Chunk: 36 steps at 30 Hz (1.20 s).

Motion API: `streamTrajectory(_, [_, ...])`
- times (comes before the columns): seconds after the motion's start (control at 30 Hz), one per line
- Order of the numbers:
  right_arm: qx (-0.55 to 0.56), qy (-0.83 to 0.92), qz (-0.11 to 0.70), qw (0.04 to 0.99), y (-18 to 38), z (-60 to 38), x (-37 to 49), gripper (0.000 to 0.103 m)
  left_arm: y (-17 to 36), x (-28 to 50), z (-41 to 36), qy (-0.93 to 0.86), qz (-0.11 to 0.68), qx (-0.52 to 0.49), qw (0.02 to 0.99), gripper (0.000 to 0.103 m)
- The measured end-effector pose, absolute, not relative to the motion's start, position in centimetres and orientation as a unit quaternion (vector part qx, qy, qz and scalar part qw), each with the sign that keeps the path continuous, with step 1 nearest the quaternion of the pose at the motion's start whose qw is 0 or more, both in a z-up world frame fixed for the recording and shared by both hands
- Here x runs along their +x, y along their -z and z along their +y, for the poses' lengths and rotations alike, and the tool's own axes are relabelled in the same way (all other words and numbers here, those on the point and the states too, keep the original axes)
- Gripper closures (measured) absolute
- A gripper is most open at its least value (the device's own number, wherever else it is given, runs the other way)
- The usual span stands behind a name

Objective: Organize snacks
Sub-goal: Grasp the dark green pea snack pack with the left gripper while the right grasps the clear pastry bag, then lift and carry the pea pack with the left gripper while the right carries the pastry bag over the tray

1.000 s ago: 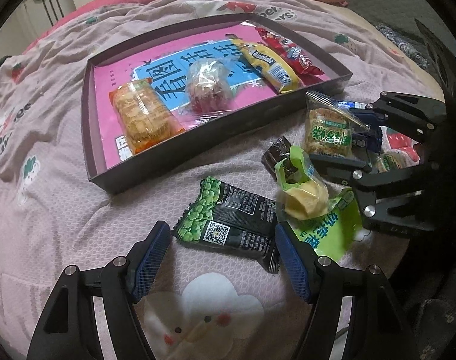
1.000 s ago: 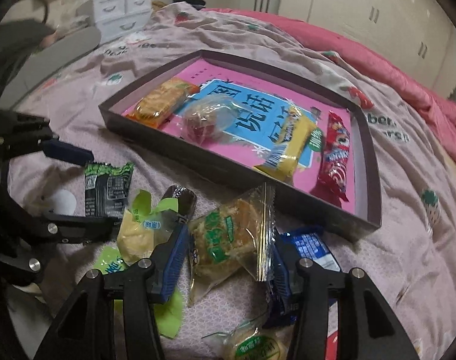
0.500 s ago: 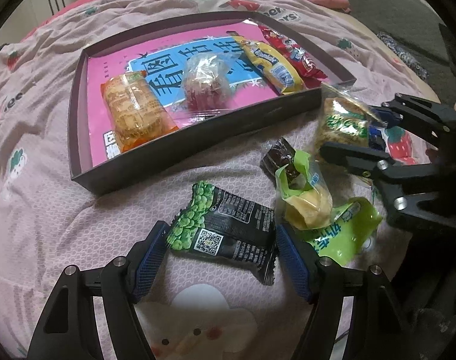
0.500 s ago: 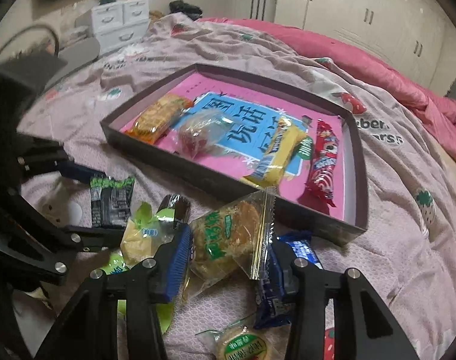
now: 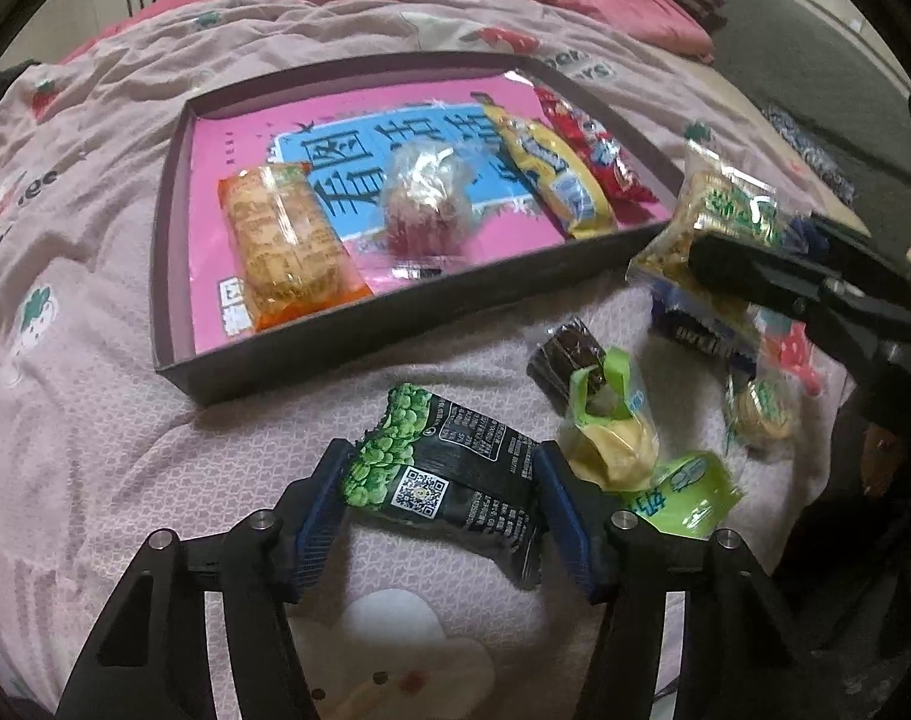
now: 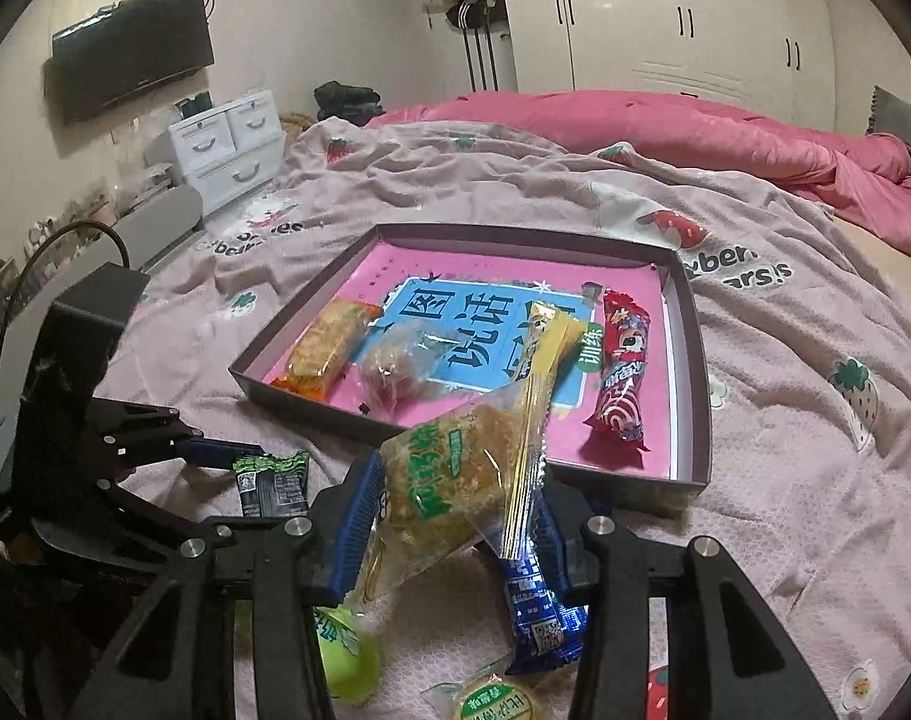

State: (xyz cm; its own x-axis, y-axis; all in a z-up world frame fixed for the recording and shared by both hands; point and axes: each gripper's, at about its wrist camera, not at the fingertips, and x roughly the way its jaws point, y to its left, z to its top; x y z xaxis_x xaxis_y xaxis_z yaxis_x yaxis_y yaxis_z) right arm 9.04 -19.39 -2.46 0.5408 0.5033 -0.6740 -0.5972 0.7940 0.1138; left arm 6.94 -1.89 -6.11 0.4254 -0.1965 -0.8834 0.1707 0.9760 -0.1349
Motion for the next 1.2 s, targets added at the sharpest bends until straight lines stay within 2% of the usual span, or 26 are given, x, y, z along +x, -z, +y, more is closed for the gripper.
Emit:
streamTrajectory(0.17, [-0.062,-0.314,0.359,0.876,2.3,-19.5,9.0,0.056,5.8,6.7,-1.9,0.108,0.522,-0.012,0.846,0.048])
streamTrajectory(0.3, [-0.061,-0.314,0.361,0.876,2.3,-19.6,9.0,0.056,5.9,6.3,-2.2,0.119,0.523,0.002,0.844,0.048])
streamTrajectory(0.47, [-0.060,-0.313,0.363,0.876,2.3,-19.6,9.1,0.056,6.6,6.1,-2.6,0.126,0.538,0.013,0.834,0.038])
streamTrajectory(0.7, [-0.058,-0.311,0.362,0.877,2.4,-19.6,9.1,0.056,7.6,5.7,-3.8,0.121,0.543,0.056,0.829,0.034])
streamTrajectory(0.87, [-0.044,-0.311,0.352,0.882,2.0,-20.3,9.3,0.056,6.7,5.5,-3.1,0.111,0.530,0.045,0.839,0.048])
streamTrajectory(1.2, [0.015,-0.323,0.335,0.885,0.8,-22.0,9.8,0.056,2.9,5.2,-0.7,0.116,0.494,-0.005,0.862,0.064])
